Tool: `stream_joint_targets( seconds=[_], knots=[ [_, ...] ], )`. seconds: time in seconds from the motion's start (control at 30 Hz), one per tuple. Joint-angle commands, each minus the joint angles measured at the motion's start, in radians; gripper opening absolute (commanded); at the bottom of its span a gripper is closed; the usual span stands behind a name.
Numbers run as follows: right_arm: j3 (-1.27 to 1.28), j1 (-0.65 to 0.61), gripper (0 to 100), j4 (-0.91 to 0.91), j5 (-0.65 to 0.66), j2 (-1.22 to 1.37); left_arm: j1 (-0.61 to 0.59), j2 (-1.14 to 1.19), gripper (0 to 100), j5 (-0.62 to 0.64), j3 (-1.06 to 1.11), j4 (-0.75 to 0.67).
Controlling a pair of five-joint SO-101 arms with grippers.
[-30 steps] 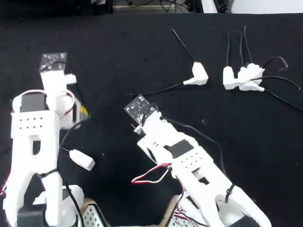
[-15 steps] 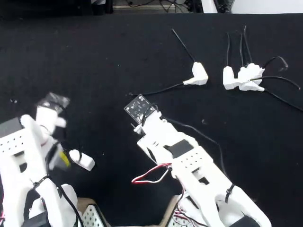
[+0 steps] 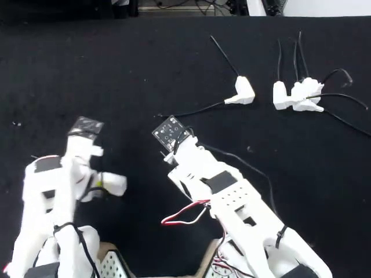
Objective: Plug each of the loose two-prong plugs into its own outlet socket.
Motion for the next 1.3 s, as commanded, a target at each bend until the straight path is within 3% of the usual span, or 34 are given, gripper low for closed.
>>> stream_joint_targets(
  seconds=[0.0, 0.1, 0.2, 0.47, 0.77, 1.0, 1.27],
  knots=[
    [-0.018, 0.089, 1.0, -0.008, -0.006, -0.036, 0.211, -0.021, 23, 0.127, -0.044, -0.017],
    [-0.019, 0.143, 1.0, -0.008, -0.006, -0.036, 0.303, -0.021, 23, 0.147, -0.048, -0.017],
    [-0.012, 0.158, 1.0, -0.009, -0.006, -0.036, 0.315, -0.021, 23, 0.147, -0.090, -0.009],
    [0.004, 0.157, 1.0, -0.044, -0.006, -0.036, 0.076, -0.018, 23, 0.143, -0.282, 0.063],
    [0.008, 0.153, 1.0, -0.051, -0.006, -0.036, -0.094, -0.011, 23, 0.140, -0.171, -0.098],
    [0.010, 0.153, 1.0, -0.051, -0.006, -0.036, -0.091, -0.011, 23, 0.147, 0.007, -0.327],
    [0.010, 0.153, 1.0, -0.051, -0.006, -0.036, -0.001, -0.021, 23, 0.203, 0.110, -0.348]
  ],
)
